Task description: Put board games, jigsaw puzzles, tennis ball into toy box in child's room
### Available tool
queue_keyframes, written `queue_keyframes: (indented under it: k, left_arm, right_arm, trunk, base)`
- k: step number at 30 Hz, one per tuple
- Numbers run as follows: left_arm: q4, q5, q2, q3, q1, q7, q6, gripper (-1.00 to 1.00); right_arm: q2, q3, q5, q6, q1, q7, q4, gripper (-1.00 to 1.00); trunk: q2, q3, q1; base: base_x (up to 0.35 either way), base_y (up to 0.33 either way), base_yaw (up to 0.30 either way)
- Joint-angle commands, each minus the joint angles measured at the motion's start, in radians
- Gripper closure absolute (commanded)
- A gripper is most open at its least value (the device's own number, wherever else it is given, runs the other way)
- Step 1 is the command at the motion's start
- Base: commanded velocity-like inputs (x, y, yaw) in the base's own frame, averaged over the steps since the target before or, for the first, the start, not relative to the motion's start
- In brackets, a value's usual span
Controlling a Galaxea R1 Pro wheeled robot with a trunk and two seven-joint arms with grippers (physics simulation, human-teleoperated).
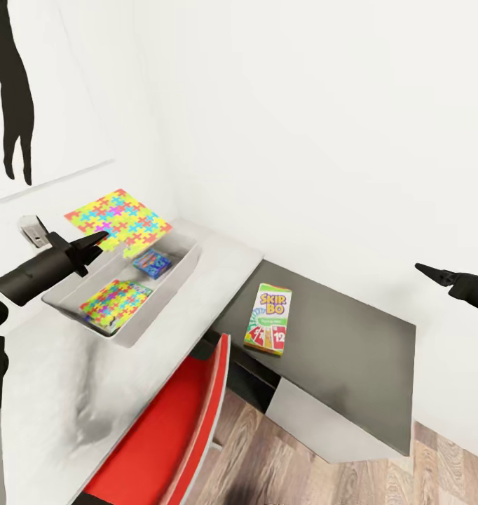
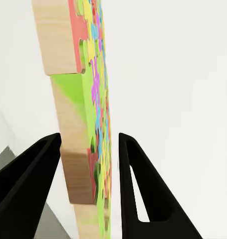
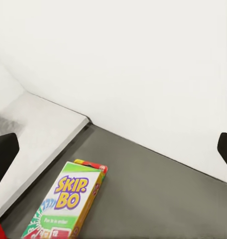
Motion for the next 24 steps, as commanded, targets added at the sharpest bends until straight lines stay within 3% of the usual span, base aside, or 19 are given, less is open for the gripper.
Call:
queue_keyframes:
  k: [1, 4, 8, 12, 17, 24]
  left_arm:
    - [-0.001, 0.012, 0.002, 0.003, 0.001, 0.008, 0.004, 1.00]
    - [-0.001, 0.014, 0.005, 0.007, 0.004, 0.002, 0.004, 1.00]
    - [-0.001, 0.018, 0.025, 0.051, 0.043, -0.029, 0.005, 1.00]
    - [-0.001, 0.018, 0.038, 0.060, 0.062, -0.065, 0.005, 1.00]
    - [-0.001, 0.018, 0.043, 0.062, 0.083, -0.075, 0.003, 1.00]
    - [-0.001, 0.018, 0.044, 0.093, 0.094, -0.078, 0.004, 1.00]
  right_arm:
    - [0.000, -0.001, 0.001, 0.006, -0.002, 0.004, 0.000, -1.00]
    - [0.000, -0.001, 0.001, 0.006, -0.002, 0.004, 0.000, -1.00]
    - [0.001, 0.001, 0.001, 0.004, -0.001, 0.004, 0.001, -1.00]
    - [-0.001, 0.003, 0.001, -0.002, 0.000, 0.005, 0.001, -1.00]
    - [-0.002, 0.003, 0.001, -0.002, 0.001, 0.006, 0.001, -1.00]
    - [-0.002, 0.000, 0.001, 0.005, 0.000, 0.007, 0.001, -1.00]
  trunk:
    - [-0.002, -0.002, 0.001]
    - [-0.002, -0.002, 0.001]
    - [-0.002, -0.002, 0.001]
    - [-0.002, -0.002, 0.001]
    - [-0.002, -0.002, 0.001]
    - [-0.002, -0.002, 0.001]
  base:
    - [0.000, 0.000, -0.295]
    - [0.000, 0.000, -0.295]
    - [0.000, 0.000, -0.202]
    - [0.000, 0.000, -0.056]
    - [0.000, 0.000, -0.015]
    - [0.052, -0.015, -0.031]
